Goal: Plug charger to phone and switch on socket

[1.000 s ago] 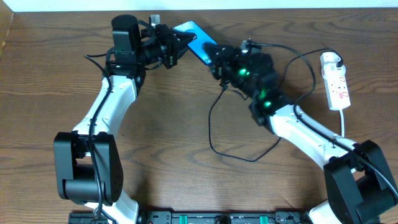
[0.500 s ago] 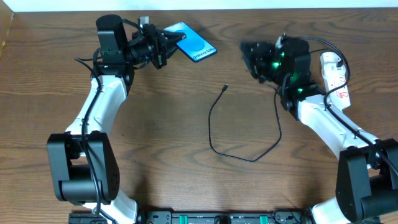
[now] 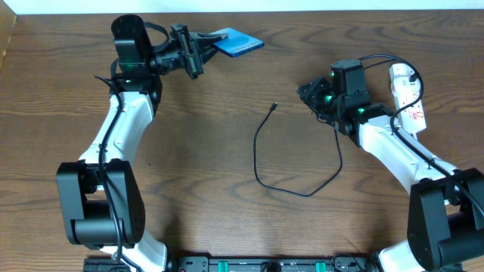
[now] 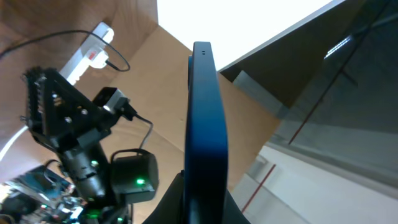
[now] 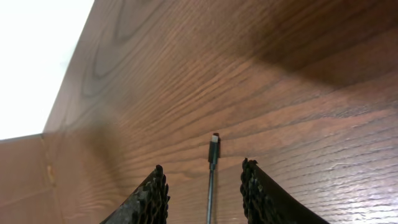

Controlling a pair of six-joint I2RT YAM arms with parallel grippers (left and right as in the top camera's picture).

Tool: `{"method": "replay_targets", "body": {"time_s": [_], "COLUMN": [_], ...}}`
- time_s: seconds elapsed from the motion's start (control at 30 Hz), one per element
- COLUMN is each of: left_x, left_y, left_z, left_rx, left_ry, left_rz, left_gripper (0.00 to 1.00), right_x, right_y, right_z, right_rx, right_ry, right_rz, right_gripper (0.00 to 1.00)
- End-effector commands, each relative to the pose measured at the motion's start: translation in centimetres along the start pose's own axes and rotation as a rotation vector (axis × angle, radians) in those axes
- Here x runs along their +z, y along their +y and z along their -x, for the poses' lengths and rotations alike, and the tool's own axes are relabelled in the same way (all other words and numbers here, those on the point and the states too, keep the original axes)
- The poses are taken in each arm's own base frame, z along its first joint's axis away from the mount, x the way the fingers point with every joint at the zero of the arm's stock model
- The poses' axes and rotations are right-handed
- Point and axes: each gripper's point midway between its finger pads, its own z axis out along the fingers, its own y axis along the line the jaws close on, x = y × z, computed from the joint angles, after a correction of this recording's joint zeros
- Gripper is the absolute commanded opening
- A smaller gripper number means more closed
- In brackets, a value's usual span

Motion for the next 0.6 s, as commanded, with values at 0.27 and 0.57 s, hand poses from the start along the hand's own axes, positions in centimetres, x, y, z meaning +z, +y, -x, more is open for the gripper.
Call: {"method": "replay_targets", "body": {"time_s": [0.27, 0.57], "left_x": [-2.5, -2.6], "left_y": [0.8, 2.2], "left_z": [2.3, 2.6], "left_rx": [-0.249, -0.345], "left_ry": [-0.080, -0.095], "left_rz": [0.015, 0.050], "left_gripper": [0.07, 0.07], "right_x": [-0.5, -0.3], "right_y": [-1.4, -1.0], "right_z": [-0.8, -2.6], "right_rx": [-0.106, -0.157], "right_ry": [-0.046, -0.016], "right_rz": [-0.131, -0.140], "right_gripper": [0.36, 0.34]}}
